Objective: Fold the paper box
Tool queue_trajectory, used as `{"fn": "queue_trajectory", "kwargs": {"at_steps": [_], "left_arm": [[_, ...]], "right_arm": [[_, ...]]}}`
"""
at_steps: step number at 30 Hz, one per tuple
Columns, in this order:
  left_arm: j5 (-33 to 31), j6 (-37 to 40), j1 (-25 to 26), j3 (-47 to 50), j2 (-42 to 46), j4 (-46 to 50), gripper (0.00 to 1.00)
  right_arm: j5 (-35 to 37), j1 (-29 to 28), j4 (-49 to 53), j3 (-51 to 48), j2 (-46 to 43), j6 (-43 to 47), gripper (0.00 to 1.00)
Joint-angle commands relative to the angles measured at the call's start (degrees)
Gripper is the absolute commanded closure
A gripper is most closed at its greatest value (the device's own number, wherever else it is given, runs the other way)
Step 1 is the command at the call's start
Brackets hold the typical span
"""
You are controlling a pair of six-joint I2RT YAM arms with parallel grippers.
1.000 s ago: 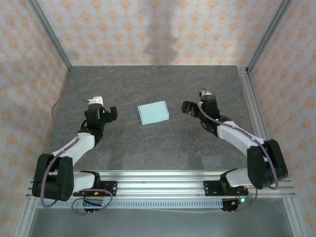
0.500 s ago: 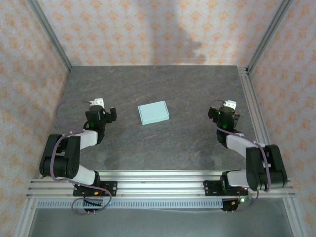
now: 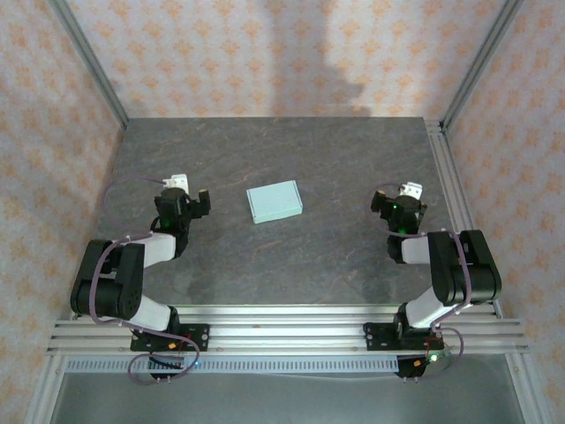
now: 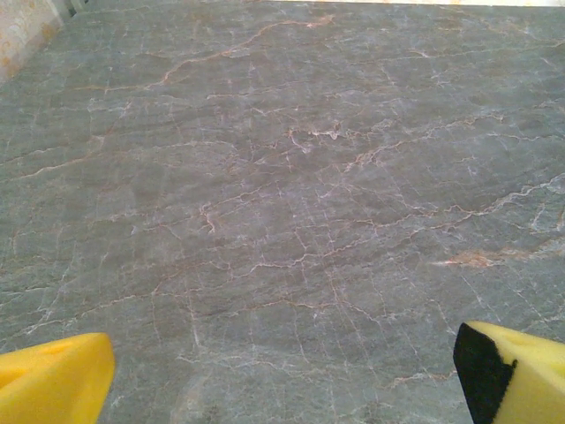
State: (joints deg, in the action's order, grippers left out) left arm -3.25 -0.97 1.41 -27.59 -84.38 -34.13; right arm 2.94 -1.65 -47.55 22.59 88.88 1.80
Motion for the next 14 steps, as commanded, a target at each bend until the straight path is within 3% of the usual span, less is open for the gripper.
{"fn": "queue_trajectory", "kwargs": {"at_steps": [1, 14], "left_arm": [[0.3, 1.4, 0.1, -0.4, -0.1, -1.3, 0.0], [0.6, 1.5, 0.1, -0.4, -0.2, -1.2, 0.0]], "right_arm": [[-0.7, 0.3, -2.8, 0.2, 0.0, 0.5, 0.01], [-0.6, 0.3, -2.8, 0.1, 0.1, 0.6, 0.01]]}}
